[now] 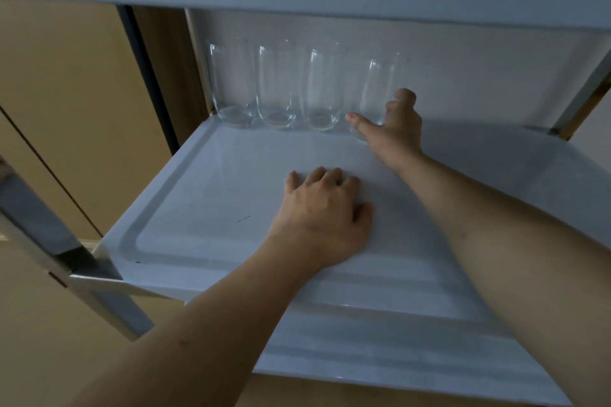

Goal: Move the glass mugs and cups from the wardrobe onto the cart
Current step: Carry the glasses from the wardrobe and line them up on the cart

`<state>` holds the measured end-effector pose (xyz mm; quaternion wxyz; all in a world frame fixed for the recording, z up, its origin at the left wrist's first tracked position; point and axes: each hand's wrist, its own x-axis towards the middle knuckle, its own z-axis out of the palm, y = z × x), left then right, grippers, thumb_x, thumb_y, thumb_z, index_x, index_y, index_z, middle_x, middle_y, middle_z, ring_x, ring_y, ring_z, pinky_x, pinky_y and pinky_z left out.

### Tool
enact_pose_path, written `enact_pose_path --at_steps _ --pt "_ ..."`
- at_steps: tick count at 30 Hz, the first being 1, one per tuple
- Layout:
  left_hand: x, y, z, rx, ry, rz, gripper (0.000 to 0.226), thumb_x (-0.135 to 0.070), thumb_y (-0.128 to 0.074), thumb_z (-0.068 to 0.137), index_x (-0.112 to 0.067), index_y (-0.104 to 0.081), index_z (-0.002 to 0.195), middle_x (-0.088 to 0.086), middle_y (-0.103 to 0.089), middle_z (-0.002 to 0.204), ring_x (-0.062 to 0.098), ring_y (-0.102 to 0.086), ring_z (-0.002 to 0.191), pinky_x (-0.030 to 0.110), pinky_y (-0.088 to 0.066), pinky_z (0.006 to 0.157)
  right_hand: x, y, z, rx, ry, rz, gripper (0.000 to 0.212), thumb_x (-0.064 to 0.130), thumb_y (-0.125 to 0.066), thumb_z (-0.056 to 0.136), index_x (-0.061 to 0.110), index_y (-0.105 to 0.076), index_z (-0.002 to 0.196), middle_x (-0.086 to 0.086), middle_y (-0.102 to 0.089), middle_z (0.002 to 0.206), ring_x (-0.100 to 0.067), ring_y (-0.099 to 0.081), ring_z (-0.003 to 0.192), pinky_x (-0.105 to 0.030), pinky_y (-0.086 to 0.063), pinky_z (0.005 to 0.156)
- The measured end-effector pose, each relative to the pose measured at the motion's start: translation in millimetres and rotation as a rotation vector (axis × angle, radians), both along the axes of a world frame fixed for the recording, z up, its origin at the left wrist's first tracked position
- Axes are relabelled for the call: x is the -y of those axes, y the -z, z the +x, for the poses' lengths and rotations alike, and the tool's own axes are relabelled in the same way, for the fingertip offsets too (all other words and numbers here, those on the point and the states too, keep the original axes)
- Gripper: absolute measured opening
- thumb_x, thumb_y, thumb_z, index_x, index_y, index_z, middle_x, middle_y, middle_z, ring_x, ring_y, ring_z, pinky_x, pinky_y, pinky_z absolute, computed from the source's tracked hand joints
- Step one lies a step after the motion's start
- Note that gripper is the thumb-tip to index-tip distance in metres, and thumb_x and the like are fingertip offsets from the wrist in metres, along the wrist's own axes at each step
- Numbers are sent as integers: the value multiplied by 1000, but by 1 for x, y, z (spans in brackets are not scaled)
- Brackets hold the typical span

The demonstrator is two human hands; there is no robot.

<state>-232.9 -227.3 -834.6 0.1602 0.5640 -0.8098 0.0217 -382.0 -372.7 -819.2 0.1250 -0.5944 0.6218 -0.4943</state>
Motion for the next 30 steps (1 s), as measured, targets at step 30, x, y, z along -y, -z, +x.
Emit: enact_pose_path --at_steps 30 --pt "5 0 -4 1 -12 20 48 -54 -32 92 -26 -61 118 1 -59 134 23 -48 130 50 -30 111 2 -5 6 -135 104 235 82 50 -68 89 3 -31 145 -24 -58 135 -40 -54 126 -40 -44 96"
